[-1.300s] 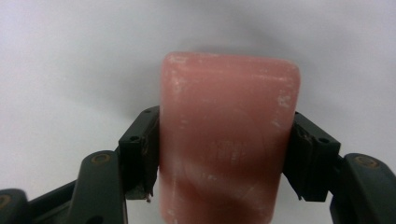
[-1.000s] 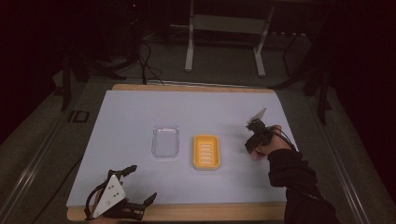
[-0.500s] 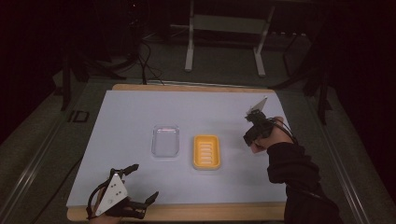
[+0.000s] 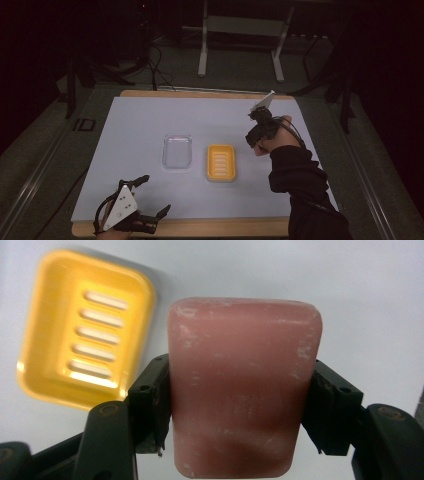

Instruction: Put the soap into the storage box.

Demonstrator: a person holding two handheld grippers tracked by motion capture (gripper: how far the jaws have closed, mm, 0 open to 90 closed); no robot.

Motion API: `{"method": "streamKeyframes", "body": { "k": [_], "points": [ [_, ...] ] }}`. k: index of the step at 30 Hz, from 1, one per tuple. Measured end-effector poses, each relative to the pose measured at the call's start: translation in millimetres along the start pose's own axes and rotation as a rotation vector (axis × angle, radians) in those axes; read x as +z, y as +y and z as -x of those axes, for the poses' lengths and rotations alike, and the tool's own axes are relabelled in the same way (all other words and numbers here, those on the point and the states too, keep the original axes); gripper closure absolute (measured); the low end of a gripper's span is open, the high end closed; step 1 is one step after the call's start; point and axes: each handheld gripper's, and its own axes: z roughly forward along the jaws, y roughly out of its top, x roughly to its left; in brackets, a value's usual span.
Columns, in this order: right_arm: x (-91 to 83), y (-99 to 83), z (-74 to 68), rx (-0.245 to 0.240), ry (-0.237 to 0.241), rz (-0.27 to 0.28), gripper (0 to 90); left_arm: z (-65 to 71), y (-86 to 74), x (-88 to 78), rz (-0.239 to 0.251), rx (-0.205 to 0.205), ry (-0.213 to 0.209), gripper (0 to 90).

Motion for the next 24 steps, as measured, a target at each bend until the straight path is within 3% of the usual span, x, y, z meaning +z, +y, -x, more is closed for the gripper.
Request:
{"method": "streamKeyframes", "body": {
  "k": [2,6,7,8,14,17,24],
  "points": [
    [-0.8,2.8,-13.8,0.004,-0.029,0.024,37.0,0.6,0.3,-0.1,0.002,0.001,-0.001,0.3],
    [-0.8,4.4,-25.2,0.016,0.02,0.039,37.1,0.6,0.4,-0.6,0.003,0.002,0.0,0.2],
    [-1.0,5.0,-31.1,0.038,0.079,0.06,37.1,0.3,0.4,-0.6,0.002,0.002,0.0,0.3],
    [-0.6,5.2,-34.8,0.035,0.091,0.06,37.0,0.0,0.4,-0.4,0.002,0.001,0.0,0.3],
    [2.5,5.9,-48.4,0.067,0.101,0.094,37.0,0.5,0.6,-0.1,0.003,0.003,0.0,0.3],
    [9.8,5.0,-64.0,0.085,0.146,0.105,37.1,0.9,0.7,-0.5,0.002,0.005,0.0,0.3],
    [32.6,-0.6,-81.6,0.092,0.146,0.086,37.1,1.2,0.9,-0.7,0.004,0.007,-0.003,0.3]
  ]
}}
